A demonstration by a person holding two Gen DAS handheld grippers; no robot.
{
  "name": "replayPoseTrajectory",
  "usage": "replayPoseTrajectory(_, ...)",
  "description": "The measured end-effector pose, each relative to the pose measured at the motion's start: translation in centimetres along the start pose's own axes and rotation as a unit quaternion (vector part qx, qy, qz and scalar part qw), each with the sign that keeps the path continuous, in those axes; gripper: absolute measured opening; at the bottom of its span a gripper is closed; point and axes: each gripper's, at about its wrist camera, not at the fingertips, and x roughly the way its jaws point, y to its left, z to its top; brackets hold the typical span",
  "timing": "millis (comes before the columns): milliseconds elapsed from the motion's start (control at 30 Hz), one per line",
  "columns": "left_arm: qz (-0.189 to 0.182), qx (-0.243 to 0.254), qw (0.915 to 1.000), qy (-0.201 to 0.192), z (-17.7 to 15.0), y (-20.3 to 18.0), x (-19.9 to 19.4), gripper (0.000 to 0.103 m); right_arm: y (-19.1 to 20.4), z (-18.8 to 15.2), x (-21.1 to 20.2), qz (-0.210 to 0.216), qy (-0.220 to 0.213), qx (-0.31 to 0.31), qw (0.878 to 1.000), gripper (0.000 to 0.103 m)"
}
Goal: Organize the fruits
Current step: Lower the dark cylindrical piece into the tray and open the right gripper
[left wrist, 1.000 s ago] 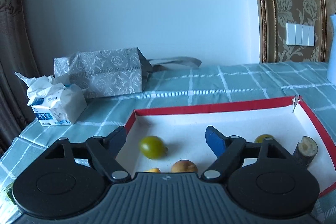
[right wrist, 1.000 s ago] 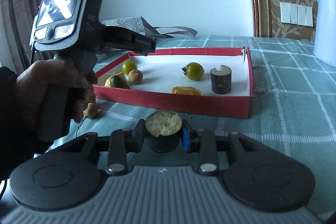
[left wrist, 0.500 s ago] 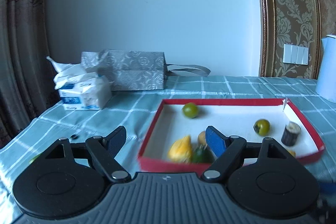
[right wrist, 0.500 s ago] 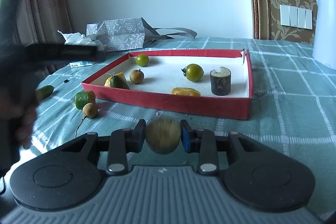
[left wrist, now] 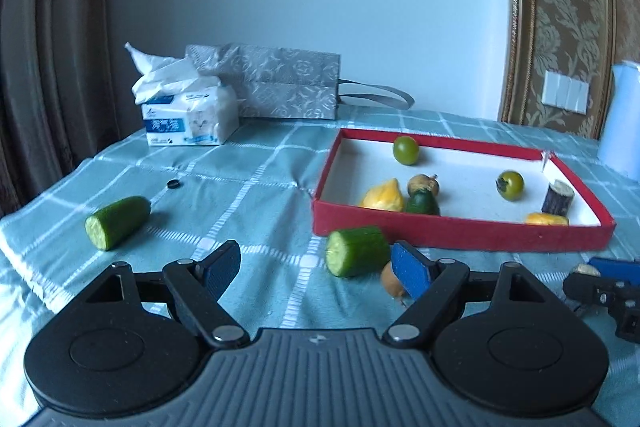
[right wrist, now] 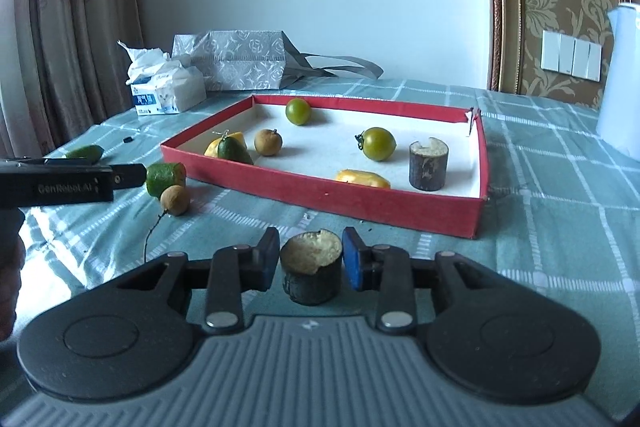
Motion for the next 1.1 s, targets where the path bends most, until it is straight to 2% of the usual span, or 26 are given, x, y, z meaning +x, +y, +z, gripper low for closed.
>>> replayPoseTrajectory(300, -0.008, -0.012, 0.9999, 0.0, -0.3, 0.6, 0.1, 0.083, 0.8, 0.0, 0.0, -0.008, -0.001, -0.025, 1.0, 0.032)
replayPoseTrajectory(567, -0.011, -0.017, 0.9998, 0.005, -0.5, 0.8, 0.6, 0.083, 0.7, 1.7, -1.5, -0.009, -0.042, -0.018, 0.999, 0.032)
replayPoseTrajectory(767, -0.013, -0.017, 0.9997, 0.012, -0.7, 0.8, 1.0, 0.083, 1.1, 4.1, -1.6, -0.017, -0.062, -0.029, 0.997, 0.032)
replayPoseTrajectory(967, -0.015, -0.019, 0.9995, 0.018, -0.8, 1.0, 1.3, 0.083, 0.2, 8.2, 1.0, -0.048, -0.078, -0.026, 0.995, 0.032)
replayPoseTrajectory(1100, -0.023, -0.052, 0.9975, 0.042, -0.7, 2.1, 2.1, 0.083, -0.6, 10.1, 4.1, -0.061, -0.069, -0.014, 0.996, 0.032)
